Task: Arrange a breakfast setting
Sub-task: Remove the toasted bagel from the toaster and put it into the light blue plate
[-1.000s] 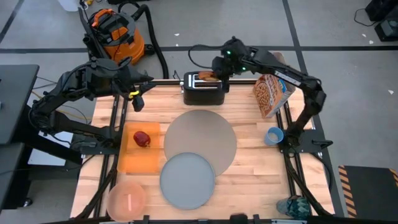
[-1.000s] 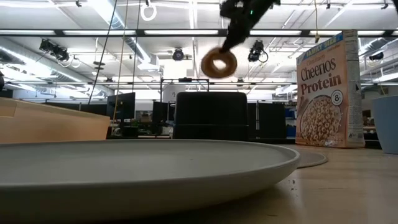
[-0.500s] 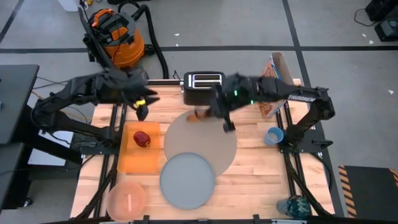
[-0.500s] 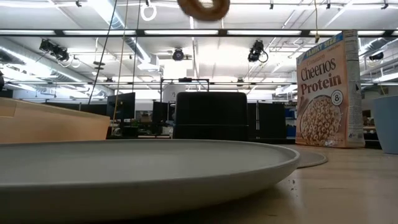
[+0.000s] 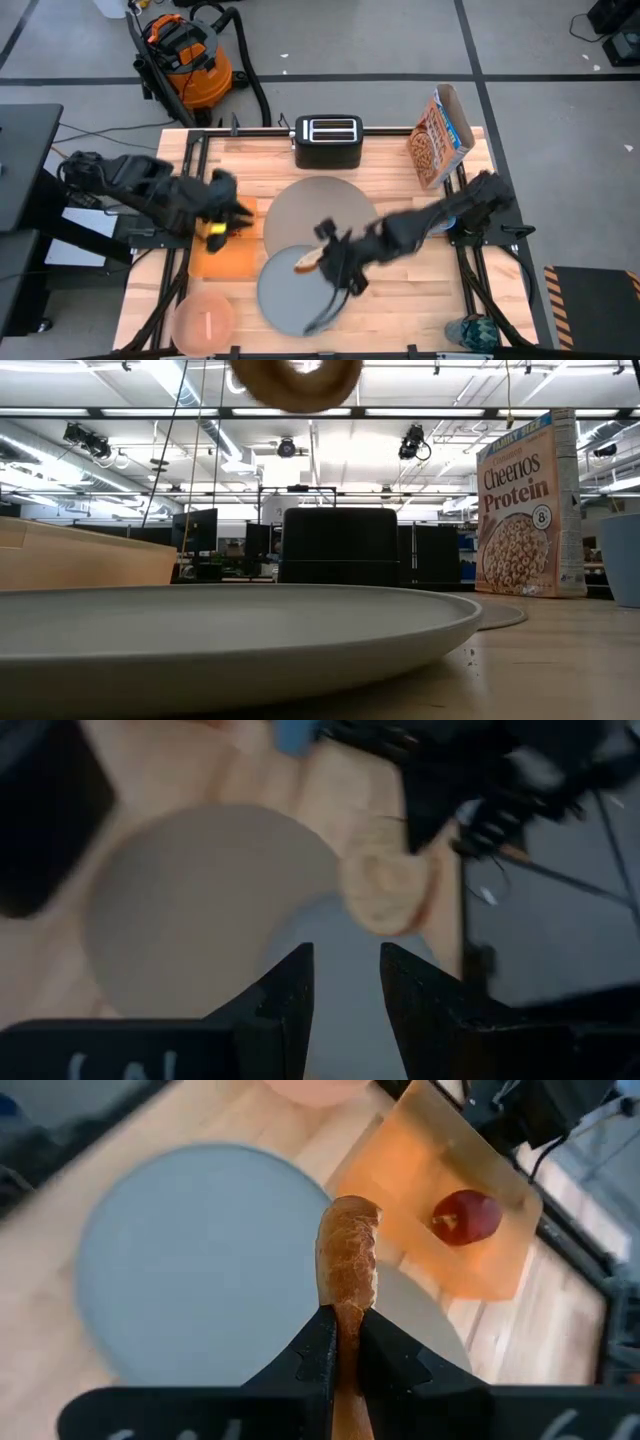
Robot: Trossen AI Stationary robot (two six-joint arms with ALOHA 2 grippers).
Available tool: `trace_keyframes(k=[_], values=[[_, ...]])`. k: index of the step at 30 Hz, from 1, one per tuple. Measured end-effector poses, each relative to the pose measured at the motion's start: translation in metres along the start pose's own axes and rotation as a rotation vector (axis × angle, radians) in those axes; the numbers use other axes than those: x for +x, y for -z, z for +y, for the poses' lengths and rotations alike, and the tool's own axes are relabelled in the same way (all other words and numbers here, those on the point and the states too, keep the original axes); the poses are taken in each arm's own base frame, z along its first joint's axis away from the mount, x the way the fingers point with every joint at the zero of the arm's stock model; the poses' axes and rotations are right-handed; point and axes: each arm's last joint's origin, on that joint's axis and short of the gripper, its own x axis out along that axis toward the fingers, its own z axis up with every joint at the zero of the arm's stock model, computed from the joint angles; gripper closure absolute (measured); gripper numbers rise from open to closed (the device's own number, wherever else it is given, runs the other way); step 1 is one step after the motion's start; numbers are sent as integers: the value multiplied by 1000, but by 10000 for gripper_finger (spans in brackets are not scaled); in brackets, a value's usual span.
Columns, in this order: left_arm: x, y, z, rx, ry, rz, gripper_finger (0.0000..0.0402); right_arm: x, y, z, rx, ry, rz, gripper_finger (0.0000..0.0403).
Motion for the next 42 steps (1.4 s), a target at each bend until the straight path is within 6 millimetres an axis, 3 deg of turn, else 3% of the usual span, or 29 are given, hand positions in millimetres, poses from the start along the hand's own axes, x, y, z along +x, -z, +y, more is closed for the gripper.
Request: trace_keyframes(k=[5, 9, 15, 18, 26, 32, 37, 42], values=[[-7, 19, -30, 83, 103, 37, 276, 50, -20, 61, -91, 180, 30, 364], [-16, 33, -47, 160, 118, 9, 276, 87, -23, 102, -189, 355, 74, 364], [-22, 45, -61, 170, 142, 3, 276, 126, -16, 139, -283, 385, 110, 364], [-24, 49, -66, 151, 148, 4, 276, 138, -11, 145, -298, 361, 128, 364], [-15, 56, -77, 160, 113, 6, 276, 161, 3, 137, -296, 253, 167, 364], [-13, 56, -79, 163, 112, 7, 276, 164, 3, 129, -238, 112, 114, 337], [-13, 57, -78, 154, 108, 12, 276, 165, 12, 125, -205, 38, 174, 300], [-12, 60, -72, 119, 51, 57, 275, 153, 11, 121, -210, 29, 195, 259]])
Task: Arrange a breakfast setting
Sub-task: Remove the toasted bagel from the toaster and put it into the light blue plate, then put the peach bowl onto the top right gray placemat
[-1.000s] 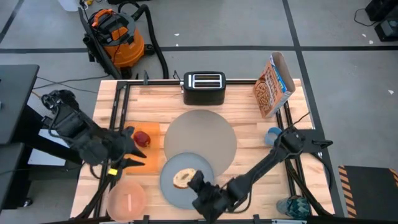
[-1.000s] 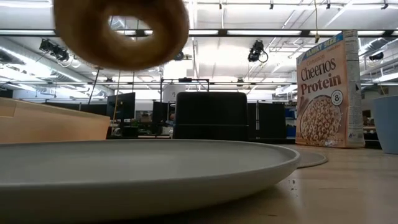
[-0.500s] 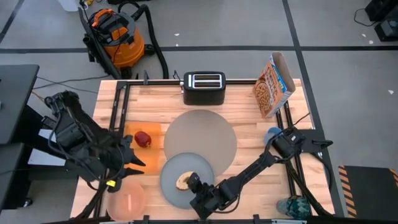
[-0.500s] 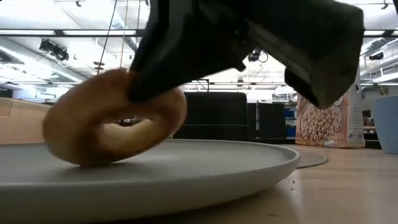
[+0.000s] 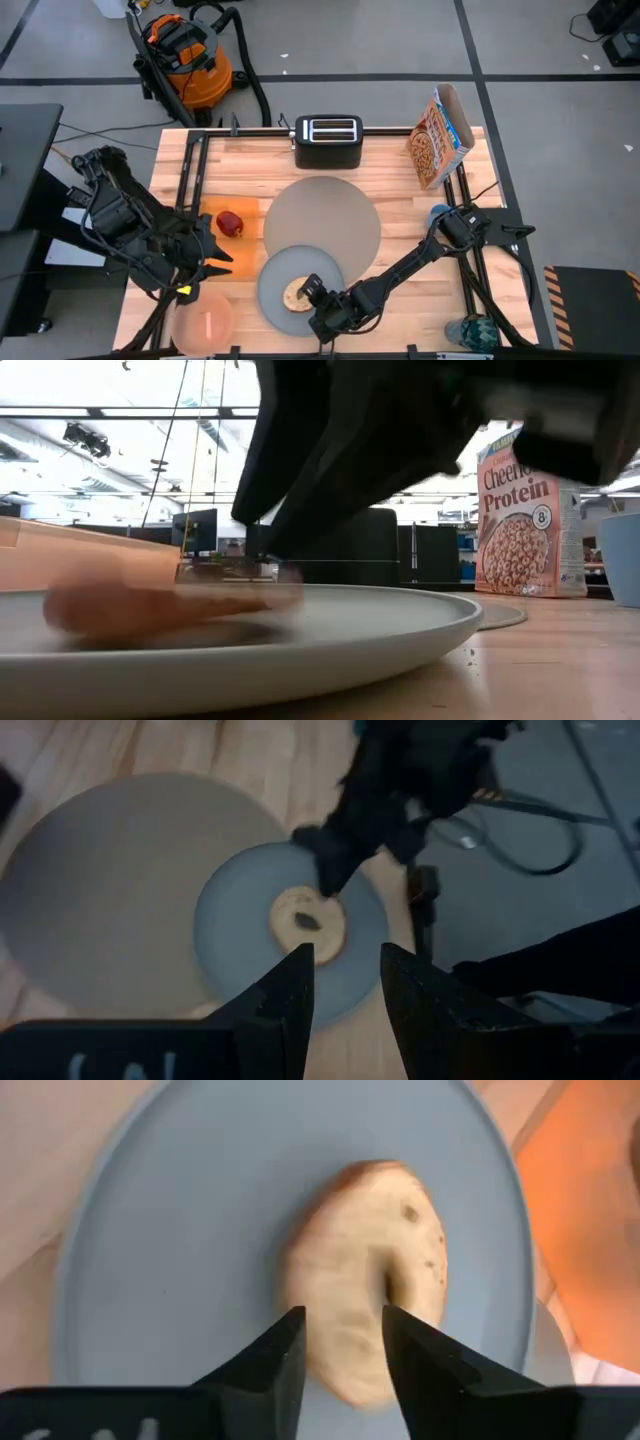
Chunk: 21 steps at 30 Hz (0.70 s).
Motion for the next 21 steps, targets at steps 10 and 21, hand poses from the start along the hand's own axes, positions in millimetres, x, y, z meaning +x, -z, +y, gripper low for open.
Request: trace_keyframes(k=[10, 21], values=[[-7, 24, 3, -177, -61, 207, 216, -58, -5, -30, 179, -32, -118, 187], [20, 37, -4, -344, -295, 313, 196, -101, 10, -84, 621, 56, -192, 173]])
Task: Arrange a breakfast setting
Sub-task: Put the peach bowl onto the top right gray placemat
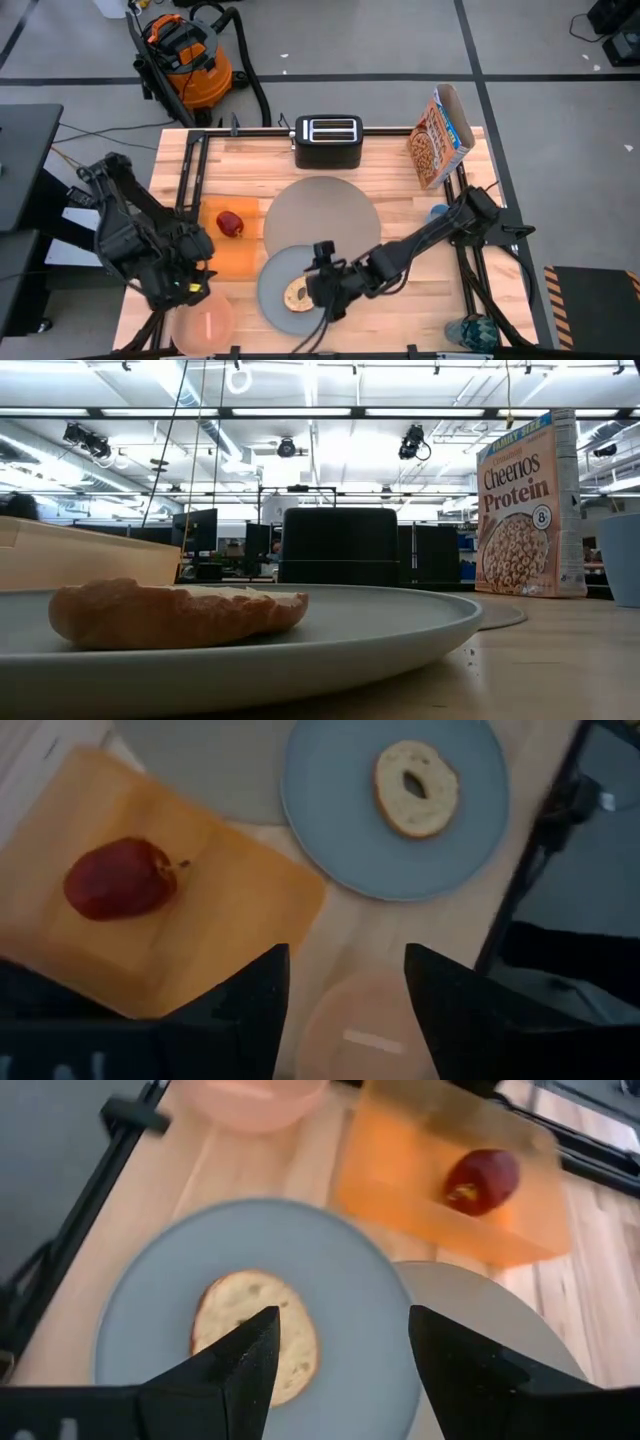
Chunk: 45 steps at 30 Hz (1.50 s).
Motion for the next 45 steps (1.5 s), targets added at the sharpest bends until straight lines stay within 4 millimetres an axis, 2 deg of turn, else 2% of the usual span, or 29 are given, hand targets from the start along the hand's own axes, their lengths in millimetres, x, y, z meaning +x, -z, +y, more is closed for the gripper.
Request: trace_keyframes(k=[3, 6, 10, 16, 19, 21, 23, 26, 33, 36, 40, 45], values=[[10, -10, -3, -40, -38, -8, 198, -5, -4, -14, 66, 15, -17, 173], [22, -27, -8, 4, -32, -34, 198, -9, -7, -25, 103, 28, -28, 173], [36, -61, -18, 101, 50, -141, 198, -16, -10, -33, 118, 34, -44, 173], [44, -117, -27, 228, 212, -384, 198, -22, -4, -27, 113, 25, 9, 173], [44, -132, -25, 335, 229, -449, 198, -30, 7, -17, 136, 7, 105, 174], [43, -131, -27, 441, 238, -458, 198, -36, 14, -9, 143, -3, 168, 174], [42, -125, -31, 491, 268, -431, 198, -42, 22, 1, 138, -5, 235, 175], [43, -105, -34, 502, 328, -270, 198, -51, 32, 13, 146, -3, 308, 175], [45, -32, -47, 384, 221, 84, 198, -57, 39, 22, 159, -2, 363, 176], [44, -5, -62, 333, 209, 97, 198, -56, 39, 23, 166, -19, 366, 176], [55, 30, -79, 290, 147, 83, 198, -55, 38, 22, 207, -30, 367, 176], [80, 66, -100, 222, 73, 114, 198, -55, 38, 23, 286, -45, 380, 176]])
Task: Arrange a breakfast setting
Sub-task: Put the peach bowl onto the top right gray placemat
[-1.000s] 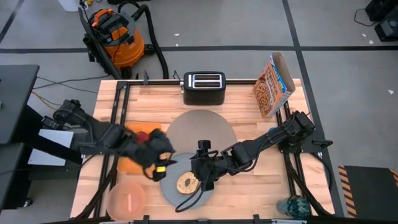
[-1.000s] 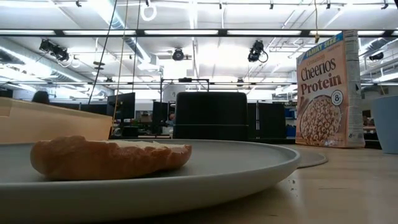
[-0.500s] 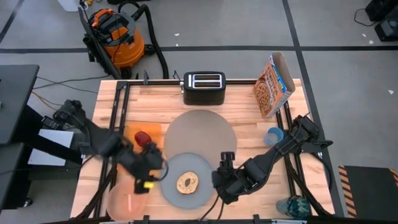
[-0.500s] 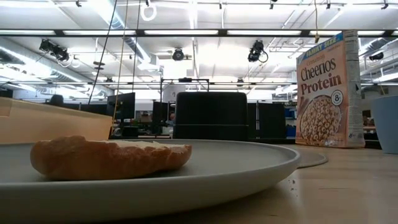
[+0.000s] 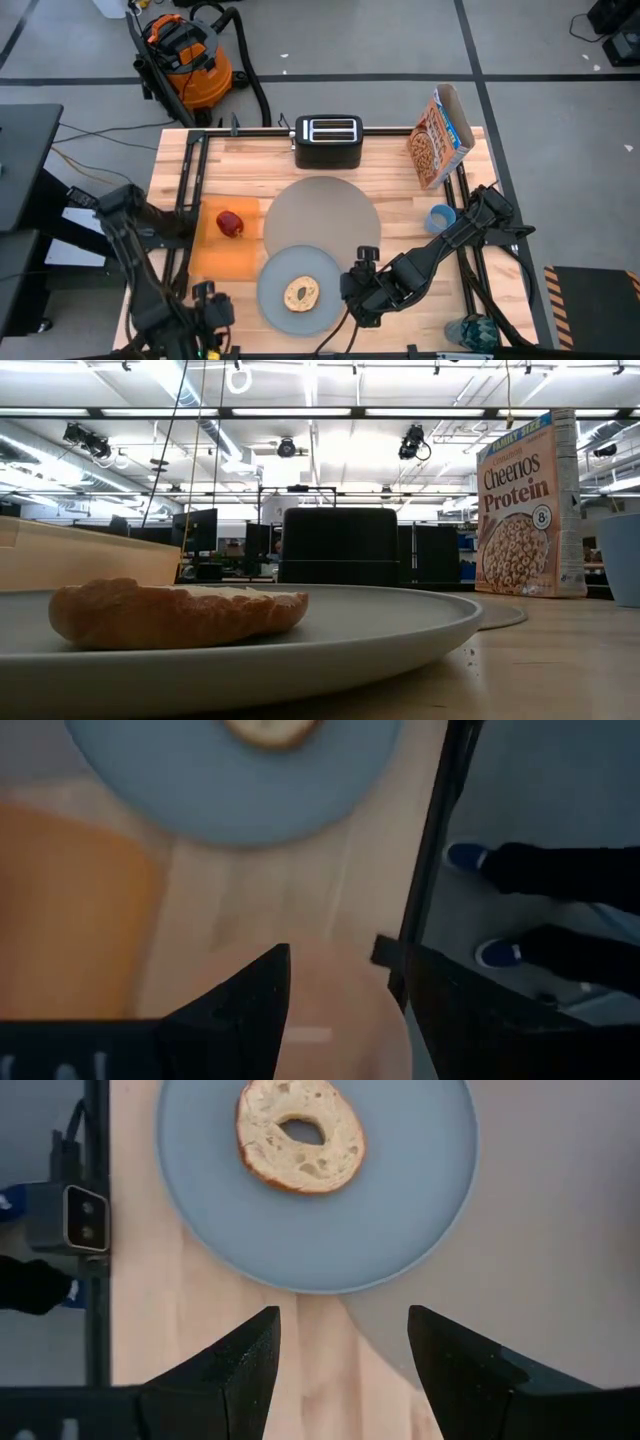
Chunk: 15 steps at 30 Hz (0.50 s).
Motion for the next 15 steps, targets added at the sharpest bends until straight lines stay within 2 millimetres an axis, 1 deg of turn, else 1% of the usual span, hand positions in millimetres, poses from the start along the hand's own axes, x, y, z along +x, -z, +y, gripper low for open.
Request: trace_keyframes(k=[4, 7, 11, 15], values=[[27, 13, -16, -32, -15, 75, 198, 0, 0, 0, 22, -30, 24, 176], [41, 18, -23, -72, -15, 113, 198, 0, 1, 1, 25, -37, 33, 176], [51, 21, -27, -145, -35, 145, 198, 0, 1, 0, 25, -34, 33, 176], [56, 22, -29, -229, -44, 148, 198, 0, 1, 0, 8, -19, 22, 176]])
